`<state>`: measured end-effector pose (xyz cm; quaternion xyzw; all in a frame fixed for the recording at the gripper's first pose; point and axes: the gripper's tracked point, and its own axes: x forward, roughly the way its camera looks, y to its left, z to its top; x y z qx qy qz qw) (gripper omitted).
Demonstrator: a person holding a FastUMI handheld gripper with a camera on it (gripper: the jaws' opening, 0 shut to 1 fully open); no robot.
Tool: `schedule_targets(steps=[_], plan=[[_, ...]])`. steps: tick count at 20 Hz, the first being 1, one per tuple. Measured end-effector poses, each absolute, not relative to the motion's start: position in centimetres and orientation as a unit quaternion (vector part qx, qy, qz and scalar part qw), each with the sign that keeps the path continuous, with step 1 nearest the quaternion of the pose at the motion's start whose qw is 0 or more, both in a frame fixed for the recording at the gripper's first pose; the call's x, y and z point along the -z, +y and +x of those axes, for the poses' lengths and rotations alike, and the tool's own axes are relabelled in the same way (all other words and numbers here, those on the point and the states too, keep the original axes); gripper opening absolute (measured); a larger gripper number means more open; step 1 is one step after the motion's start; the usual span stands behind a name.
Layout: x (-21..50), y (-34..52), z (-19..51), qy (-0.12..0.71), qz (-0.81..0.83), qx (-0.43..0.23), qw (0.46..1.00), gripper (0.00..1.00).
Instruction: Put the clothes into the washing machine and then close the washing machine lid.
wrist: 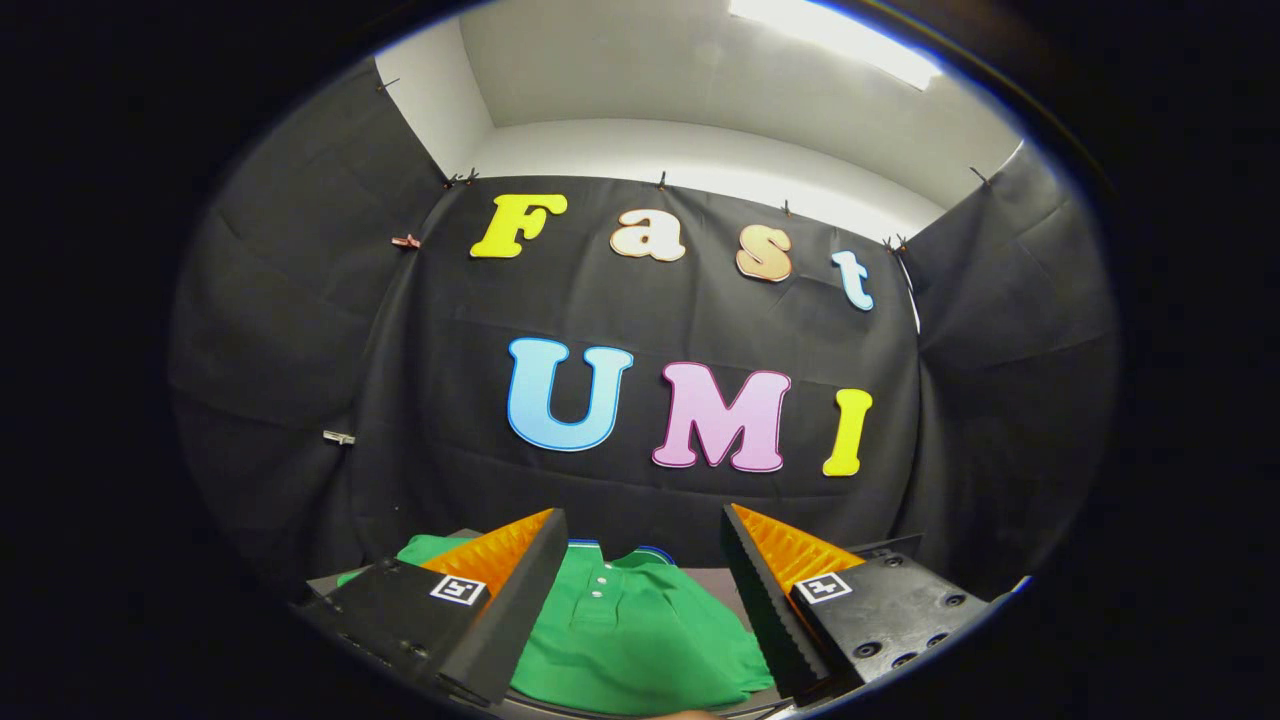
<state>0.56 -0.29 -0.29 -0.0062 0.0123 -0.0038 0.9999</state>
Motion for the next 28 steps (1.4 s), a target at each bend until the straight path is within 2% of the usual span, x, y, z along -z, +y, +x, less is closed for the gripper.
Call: schedule_targets(steps=[13,22,28], plan=[[2.0,1.2,2.3,0.094,0.017,-0.029,0.995,0.96],[7.5,2.2,4.9,0.261,0.054,-0.048,0.963,0.96],[12.9,2.8,5.5,0.391,0.049,-0.057,0.917,0.97]])
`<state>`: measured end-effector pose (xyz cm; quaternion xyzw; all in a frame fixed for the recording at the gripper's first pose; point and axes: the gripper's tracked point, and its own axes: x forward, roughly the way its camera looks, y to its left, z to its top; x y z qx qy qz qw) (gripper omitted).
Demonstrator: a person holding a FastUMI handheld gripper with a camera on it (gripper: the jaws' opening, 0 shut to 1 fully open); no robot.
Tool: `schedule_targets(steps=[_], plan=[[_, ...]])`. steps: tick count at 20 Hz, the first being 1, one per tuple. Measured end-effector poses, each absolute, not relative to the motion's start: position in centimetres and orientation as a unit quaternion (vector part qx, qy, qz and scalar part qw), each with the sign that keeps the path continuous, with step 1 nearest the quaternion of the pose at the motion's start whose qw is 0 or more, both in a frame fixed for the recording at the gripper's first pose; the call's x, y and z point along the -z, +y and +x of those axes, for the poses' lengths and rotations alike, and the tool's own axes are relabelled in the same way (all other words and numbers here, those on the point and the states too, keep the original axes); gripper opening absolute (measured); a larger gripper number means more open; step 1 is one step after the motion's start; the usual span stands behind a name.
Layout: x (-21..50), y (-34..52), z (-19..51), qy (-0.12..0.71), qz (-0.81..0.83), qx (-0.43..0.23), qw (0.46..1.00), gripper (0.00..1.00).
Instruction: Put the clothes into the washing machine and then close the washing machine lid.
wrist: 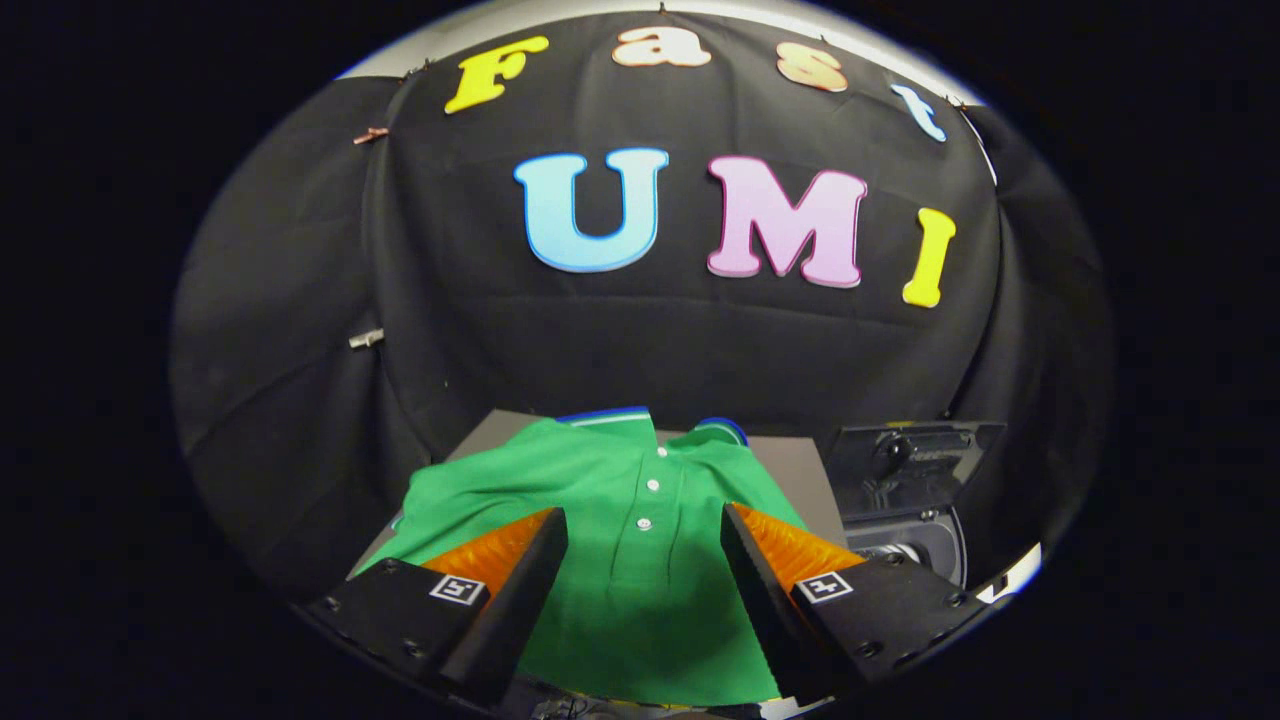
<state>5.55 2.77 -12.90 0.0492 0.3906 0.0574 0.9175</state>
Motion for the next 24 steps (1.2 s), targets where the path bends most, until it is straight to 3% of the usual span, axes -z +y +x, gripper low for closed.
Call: schedule_targets(steps=[6,11,13,15,16,18,22,24], plan=[[18.0,2.8,4.6,0.487,0.048,-0.048,0.871,0.92],[18.5,2.3,5.9,0.422,-0.011,-0.057,0.905,0.94],[18.3,1.9,5.9,0.409,0.001,-0.036,0.912,0.84],[18.6,1.9,5.7,0.427,0.025,-0.053,0.902,0.63],[18.4,2.2,6.0,0.425,0.036,-0.077,0.901,0.63],[18.3,2.3,5.9,0.444,0.07,-0.104,0.887,0.3],[18.2,1.8,6.4,0.451,0.038,-0.124,0.883,0.3],[18.3,1.6,6.0,0.452,0.034,-0.115,0.884,0.05]])
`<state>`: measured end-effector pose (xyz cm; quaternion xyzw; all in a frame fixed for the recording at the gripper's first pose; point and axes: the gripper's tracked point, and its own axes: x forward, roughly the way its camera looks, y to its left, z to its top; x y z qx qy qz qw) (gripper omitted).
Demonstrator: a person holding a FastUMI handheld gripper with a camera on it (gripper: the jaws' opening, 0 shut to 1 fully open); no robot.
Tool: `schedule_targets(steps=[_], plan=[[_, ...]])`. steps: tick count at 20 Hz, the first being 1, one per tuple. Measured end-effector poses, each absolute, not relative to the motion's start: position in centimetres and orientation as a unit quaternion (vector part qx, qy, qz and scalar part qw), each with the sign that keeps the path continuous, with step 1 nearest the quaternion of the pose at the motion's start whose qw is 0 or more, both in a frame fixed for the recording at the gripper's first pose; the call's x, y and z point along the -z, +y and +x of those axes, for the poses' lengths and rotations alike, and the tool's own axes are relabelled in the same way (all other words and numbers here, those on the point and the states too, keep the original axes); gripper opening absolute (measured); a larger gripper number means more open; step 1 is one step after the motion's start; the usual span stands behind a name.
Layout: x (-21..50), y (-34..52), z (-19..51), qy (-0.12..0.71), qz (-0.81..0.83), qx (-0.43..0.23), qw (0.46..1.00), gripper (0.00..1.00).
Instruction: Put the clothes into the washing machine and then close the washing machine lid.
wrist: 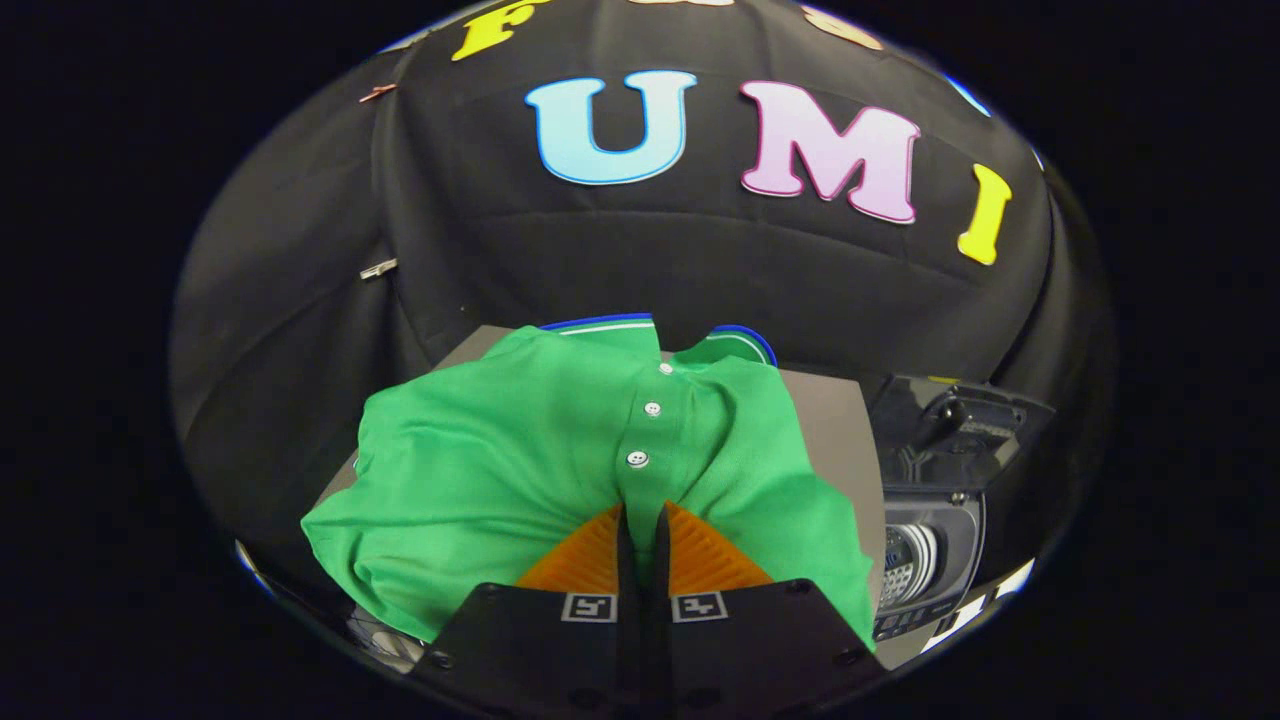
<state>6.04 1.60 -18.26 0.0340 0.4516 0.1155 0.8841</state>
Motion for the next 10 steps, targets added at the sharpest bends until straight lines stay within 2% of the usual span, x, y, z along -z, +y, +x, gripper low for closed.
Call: schedule_targets(steps=[10], plan=[[11.3,0.7,5.6,0.356,0.019,-0.172,0.918,0.05]])
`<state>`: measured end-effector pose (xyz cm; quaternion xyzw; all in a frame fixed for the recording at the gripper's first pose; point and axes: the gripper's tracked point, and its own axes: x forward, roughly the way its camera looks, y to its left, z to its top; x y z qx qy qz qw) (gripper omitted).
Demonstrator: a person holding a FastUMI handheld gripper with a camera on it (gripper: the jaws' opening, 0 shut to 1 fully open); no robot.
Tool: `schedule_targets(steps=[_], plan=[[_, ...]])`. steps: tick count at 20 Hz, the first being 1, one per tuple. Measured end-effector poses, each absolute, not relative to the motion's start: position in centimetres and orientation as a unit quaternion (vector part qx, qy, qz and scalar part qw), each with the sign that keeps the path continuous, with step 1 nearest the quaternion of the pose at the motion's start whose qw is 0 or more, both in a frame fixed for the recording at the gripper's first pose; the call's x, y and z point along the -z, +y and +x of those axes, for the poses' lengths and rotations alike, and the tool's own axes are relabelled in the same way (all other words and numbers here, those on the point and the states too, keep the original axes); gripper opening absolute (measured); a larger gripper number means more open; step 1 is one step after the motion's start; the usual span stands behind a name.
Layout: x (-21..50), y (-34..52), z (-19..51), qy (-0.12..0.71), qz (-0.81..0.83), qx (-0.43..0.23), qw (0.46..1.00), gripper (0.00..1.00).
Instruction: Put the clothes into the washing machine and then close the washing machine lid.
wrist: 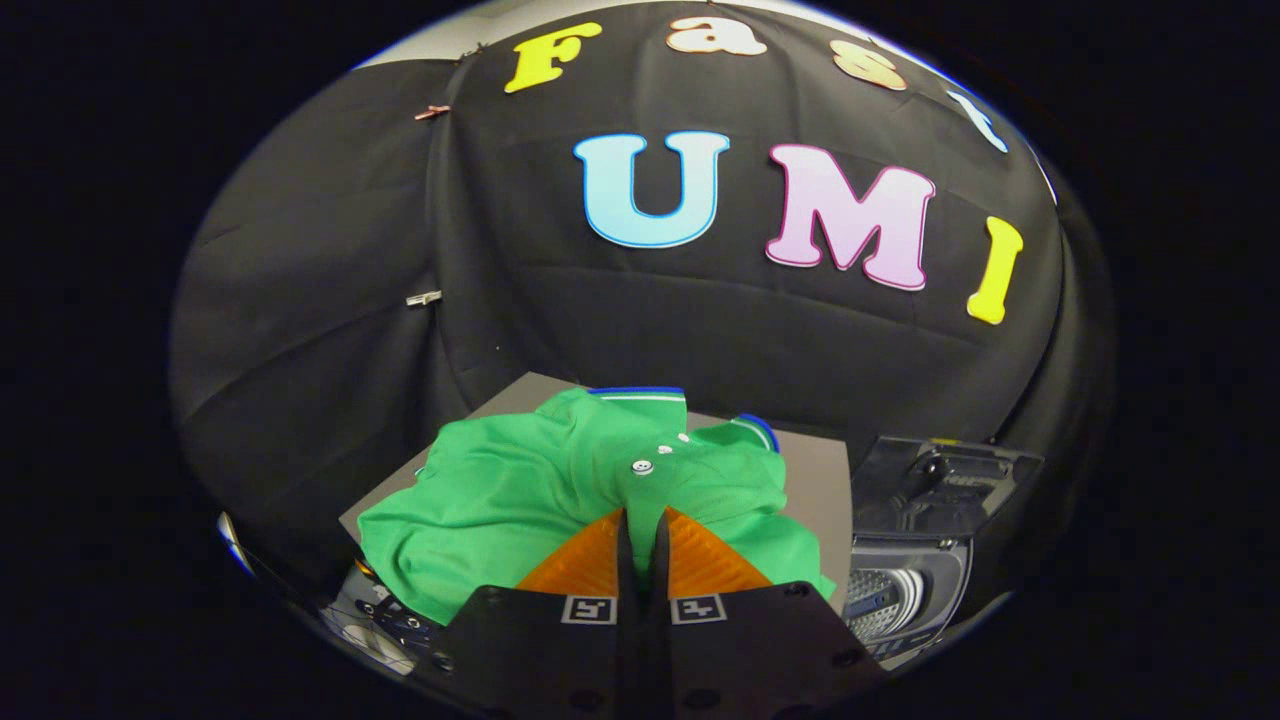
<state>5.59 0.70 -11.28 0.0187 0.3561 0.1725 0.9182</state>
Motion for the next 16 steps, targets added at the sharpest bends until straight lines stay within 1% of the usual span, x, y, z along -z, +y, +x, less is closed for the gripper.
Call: schedule_targets(steps=[5,10,16], plan=[[9.4,-2.5,6.2,0.341,0.065,-0.18,0.921,0.05],[7.8,-7.3,7.4,0.326,0.089,-0.22,0.915,0.05],[5.8,-15.4,8.5,0.293,0.082,-0.269,0.914,0.05]])
